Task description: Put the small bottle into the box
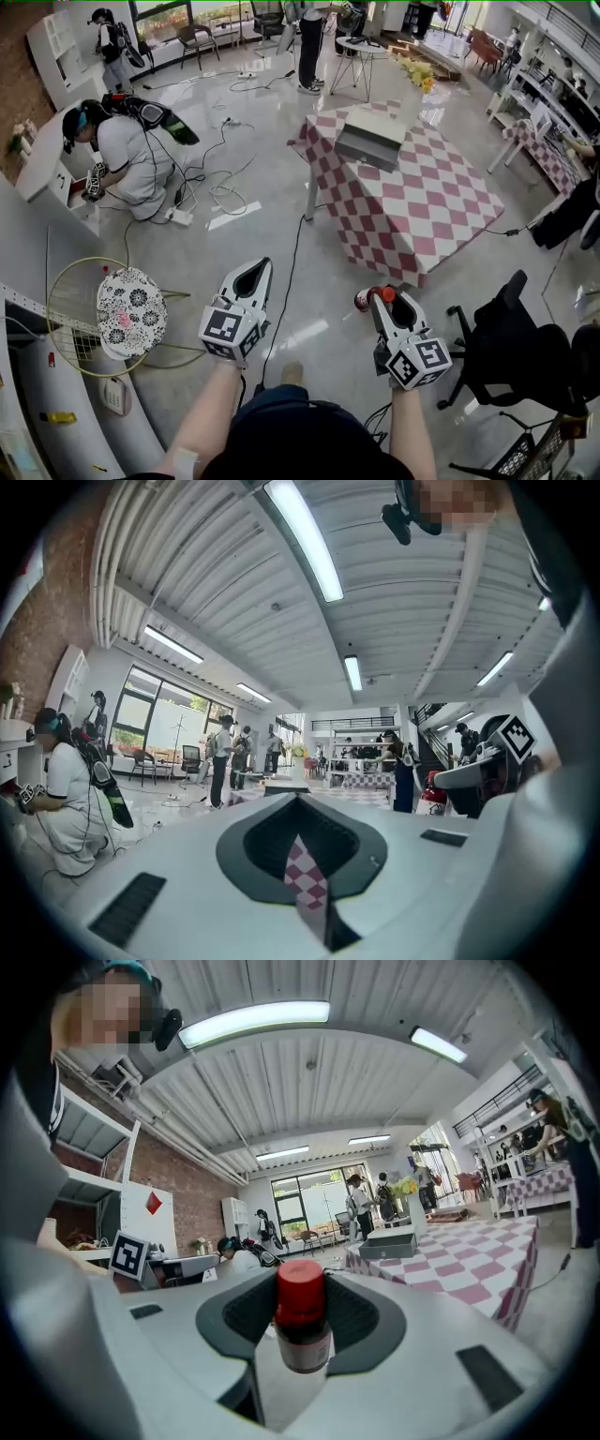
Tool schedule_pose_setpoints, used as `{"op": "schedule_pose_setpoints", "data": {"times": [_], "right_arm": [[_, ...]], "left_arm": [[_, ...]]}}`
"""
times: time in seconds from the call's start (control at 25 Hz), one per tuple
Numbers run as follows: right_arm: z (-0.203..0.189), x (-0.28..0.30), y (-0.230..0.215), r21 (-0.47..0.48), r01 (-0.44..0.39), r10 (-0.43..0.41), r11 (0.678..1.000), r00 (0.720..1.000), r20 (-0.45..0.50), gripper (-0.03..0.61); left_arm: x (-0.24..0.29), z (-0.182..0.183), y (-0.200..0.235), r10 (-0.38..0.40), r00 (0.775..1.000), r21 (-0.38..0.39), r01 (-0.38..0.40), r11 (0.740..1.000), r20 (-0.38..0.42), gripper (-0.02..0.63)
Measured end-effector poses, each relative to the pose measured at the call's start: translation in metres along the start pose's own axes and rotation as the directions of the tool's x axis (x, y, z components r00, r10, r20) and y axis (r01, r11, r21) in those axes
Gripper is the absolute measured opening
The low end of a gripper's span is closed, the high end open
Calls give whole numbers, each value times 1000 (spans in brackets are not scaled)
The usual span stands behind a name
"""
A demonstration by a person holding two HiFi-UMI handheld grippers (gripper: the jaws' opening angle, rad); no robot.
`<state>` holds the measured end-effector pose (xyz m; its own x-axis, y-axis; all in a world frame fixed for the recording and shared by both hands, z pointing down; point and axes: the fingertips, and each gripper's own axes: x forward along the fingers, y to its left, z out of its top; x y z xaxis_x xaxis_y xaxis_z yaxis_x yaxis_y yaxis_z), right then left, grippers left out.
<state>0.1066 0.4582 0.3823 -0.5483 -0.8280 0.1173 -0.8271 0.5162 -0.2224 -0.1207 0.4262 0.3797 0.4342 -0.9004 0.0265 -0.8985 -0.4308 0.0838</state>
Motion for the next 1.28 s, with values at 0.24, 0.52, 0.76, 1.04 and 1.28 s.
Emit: {"op": "schedule_pose_setpoints", "data": {"times": [0.24,0.52,0.76,1.04,1.28], "right_arm": [[7,46,-10,-1,22,-22,1000,1000,7,152],[6,79,-24,41,48,-48,998,999,-4,153],[1,96,-36,57,55,-53,997,998,-28,153],[-1,127,-46,76,28,-24,997,998,-50,153],[15,170,-65,67,-18,21,998,999,-36,153]], "left_arm": [[33,1,40,-5,1000,-5,5,1000,9,2],[62,-7,64,-24,1000,-28,24,999,-4,2],[80,-23,69,-39,999,-53,37,998,-28,3],[95,-30,88,-12,999,-62,9,998,-50,2],[128,-28,112,26,998,-62,-29,998,-54,2]]}}
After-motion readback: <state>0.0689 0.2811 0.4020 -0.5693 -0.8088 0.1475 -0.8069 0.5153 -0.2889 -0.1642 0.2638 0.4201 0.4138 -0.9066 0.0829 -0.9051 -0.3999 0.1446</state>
